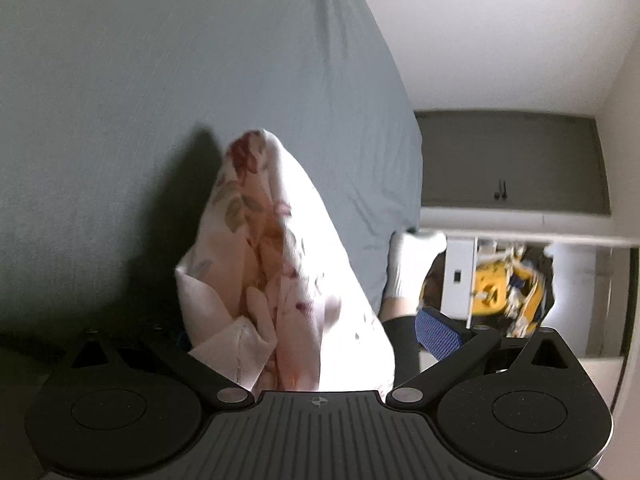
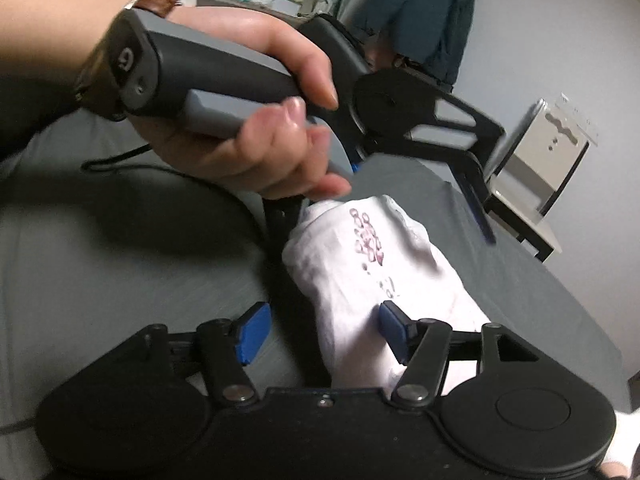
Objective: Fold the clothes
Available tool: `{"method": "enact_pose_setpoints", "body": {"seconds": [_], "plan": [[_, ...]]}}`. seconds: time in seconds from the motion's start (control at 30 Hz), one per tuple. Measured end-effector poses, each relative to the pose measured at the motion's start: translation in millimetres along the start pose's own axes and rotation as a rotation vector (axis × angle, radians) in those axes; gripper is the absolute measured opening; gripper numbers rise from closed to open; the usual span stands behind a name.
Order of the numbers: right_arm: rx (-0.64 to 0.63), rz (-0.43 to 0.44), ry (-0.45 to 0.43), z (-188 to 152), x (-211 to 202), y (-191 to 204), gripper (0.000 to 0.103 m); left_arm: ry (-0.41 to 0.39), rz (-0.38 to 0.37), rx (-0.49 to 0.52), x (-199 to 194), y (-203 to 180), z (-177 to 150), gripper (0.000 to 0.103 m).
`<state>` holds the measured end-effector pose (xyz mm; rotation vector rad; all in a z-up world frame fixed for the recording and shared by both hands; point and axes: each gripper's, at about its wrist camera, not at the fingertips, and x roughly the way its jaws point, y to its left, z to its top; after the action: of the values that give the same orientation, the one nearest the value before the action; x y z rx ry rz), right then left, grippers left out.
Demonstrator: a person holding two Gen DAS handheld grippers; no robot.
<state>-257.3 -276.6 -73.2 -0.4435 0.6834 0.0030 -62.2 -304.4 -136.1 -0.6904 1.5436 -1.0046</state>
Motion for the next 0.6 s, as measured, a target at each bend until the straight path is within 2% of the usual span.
{"method": "enact_pose_setpoints", "body": {"seconds": [0.13,0.27,0.33,0.4,0.47,0.53,0.6], "plan": [[0.047,0.027,-0.003,0.0,-22.0,-19.2,0.069,0.044,0.005,0.064,5.1,-7.1,-4.1,0.103],[0.245,0.028,0.011,-10.0,-53.0,-73.2,0.075,0.029,0.062,0.197,11.2,-23.9,-9.4,0.102],[0.447,0.010,0.009,-23.6,-64.0,-113.6,0.077,0.023,0.109,0.277,16.5,-35.4,-11.6,0.102],[0.715,0.029,0.044,-45.2,-65.1,-155.9,0.078,0.020,0.160,0.354,22.2,-47.2,-14.2,0.100],[0.971,0.069,0.112,-69.4,-58.1,-189.3,0.079,0.016,0.223,0.401,29.7,-61.3,-14.6,0.093],[1.153,0.117,0.182,-89.4,-45.8,-206.2,0.085,0.003,0.280,0.436,32.1,-70.4,-17.3,0.085],[1.325,0.165,0.253,-109.3,-33.2,-221.6,0.086,-0.009,0.337,0.470,34.0,-79.1,-20.3,0.076]]}}
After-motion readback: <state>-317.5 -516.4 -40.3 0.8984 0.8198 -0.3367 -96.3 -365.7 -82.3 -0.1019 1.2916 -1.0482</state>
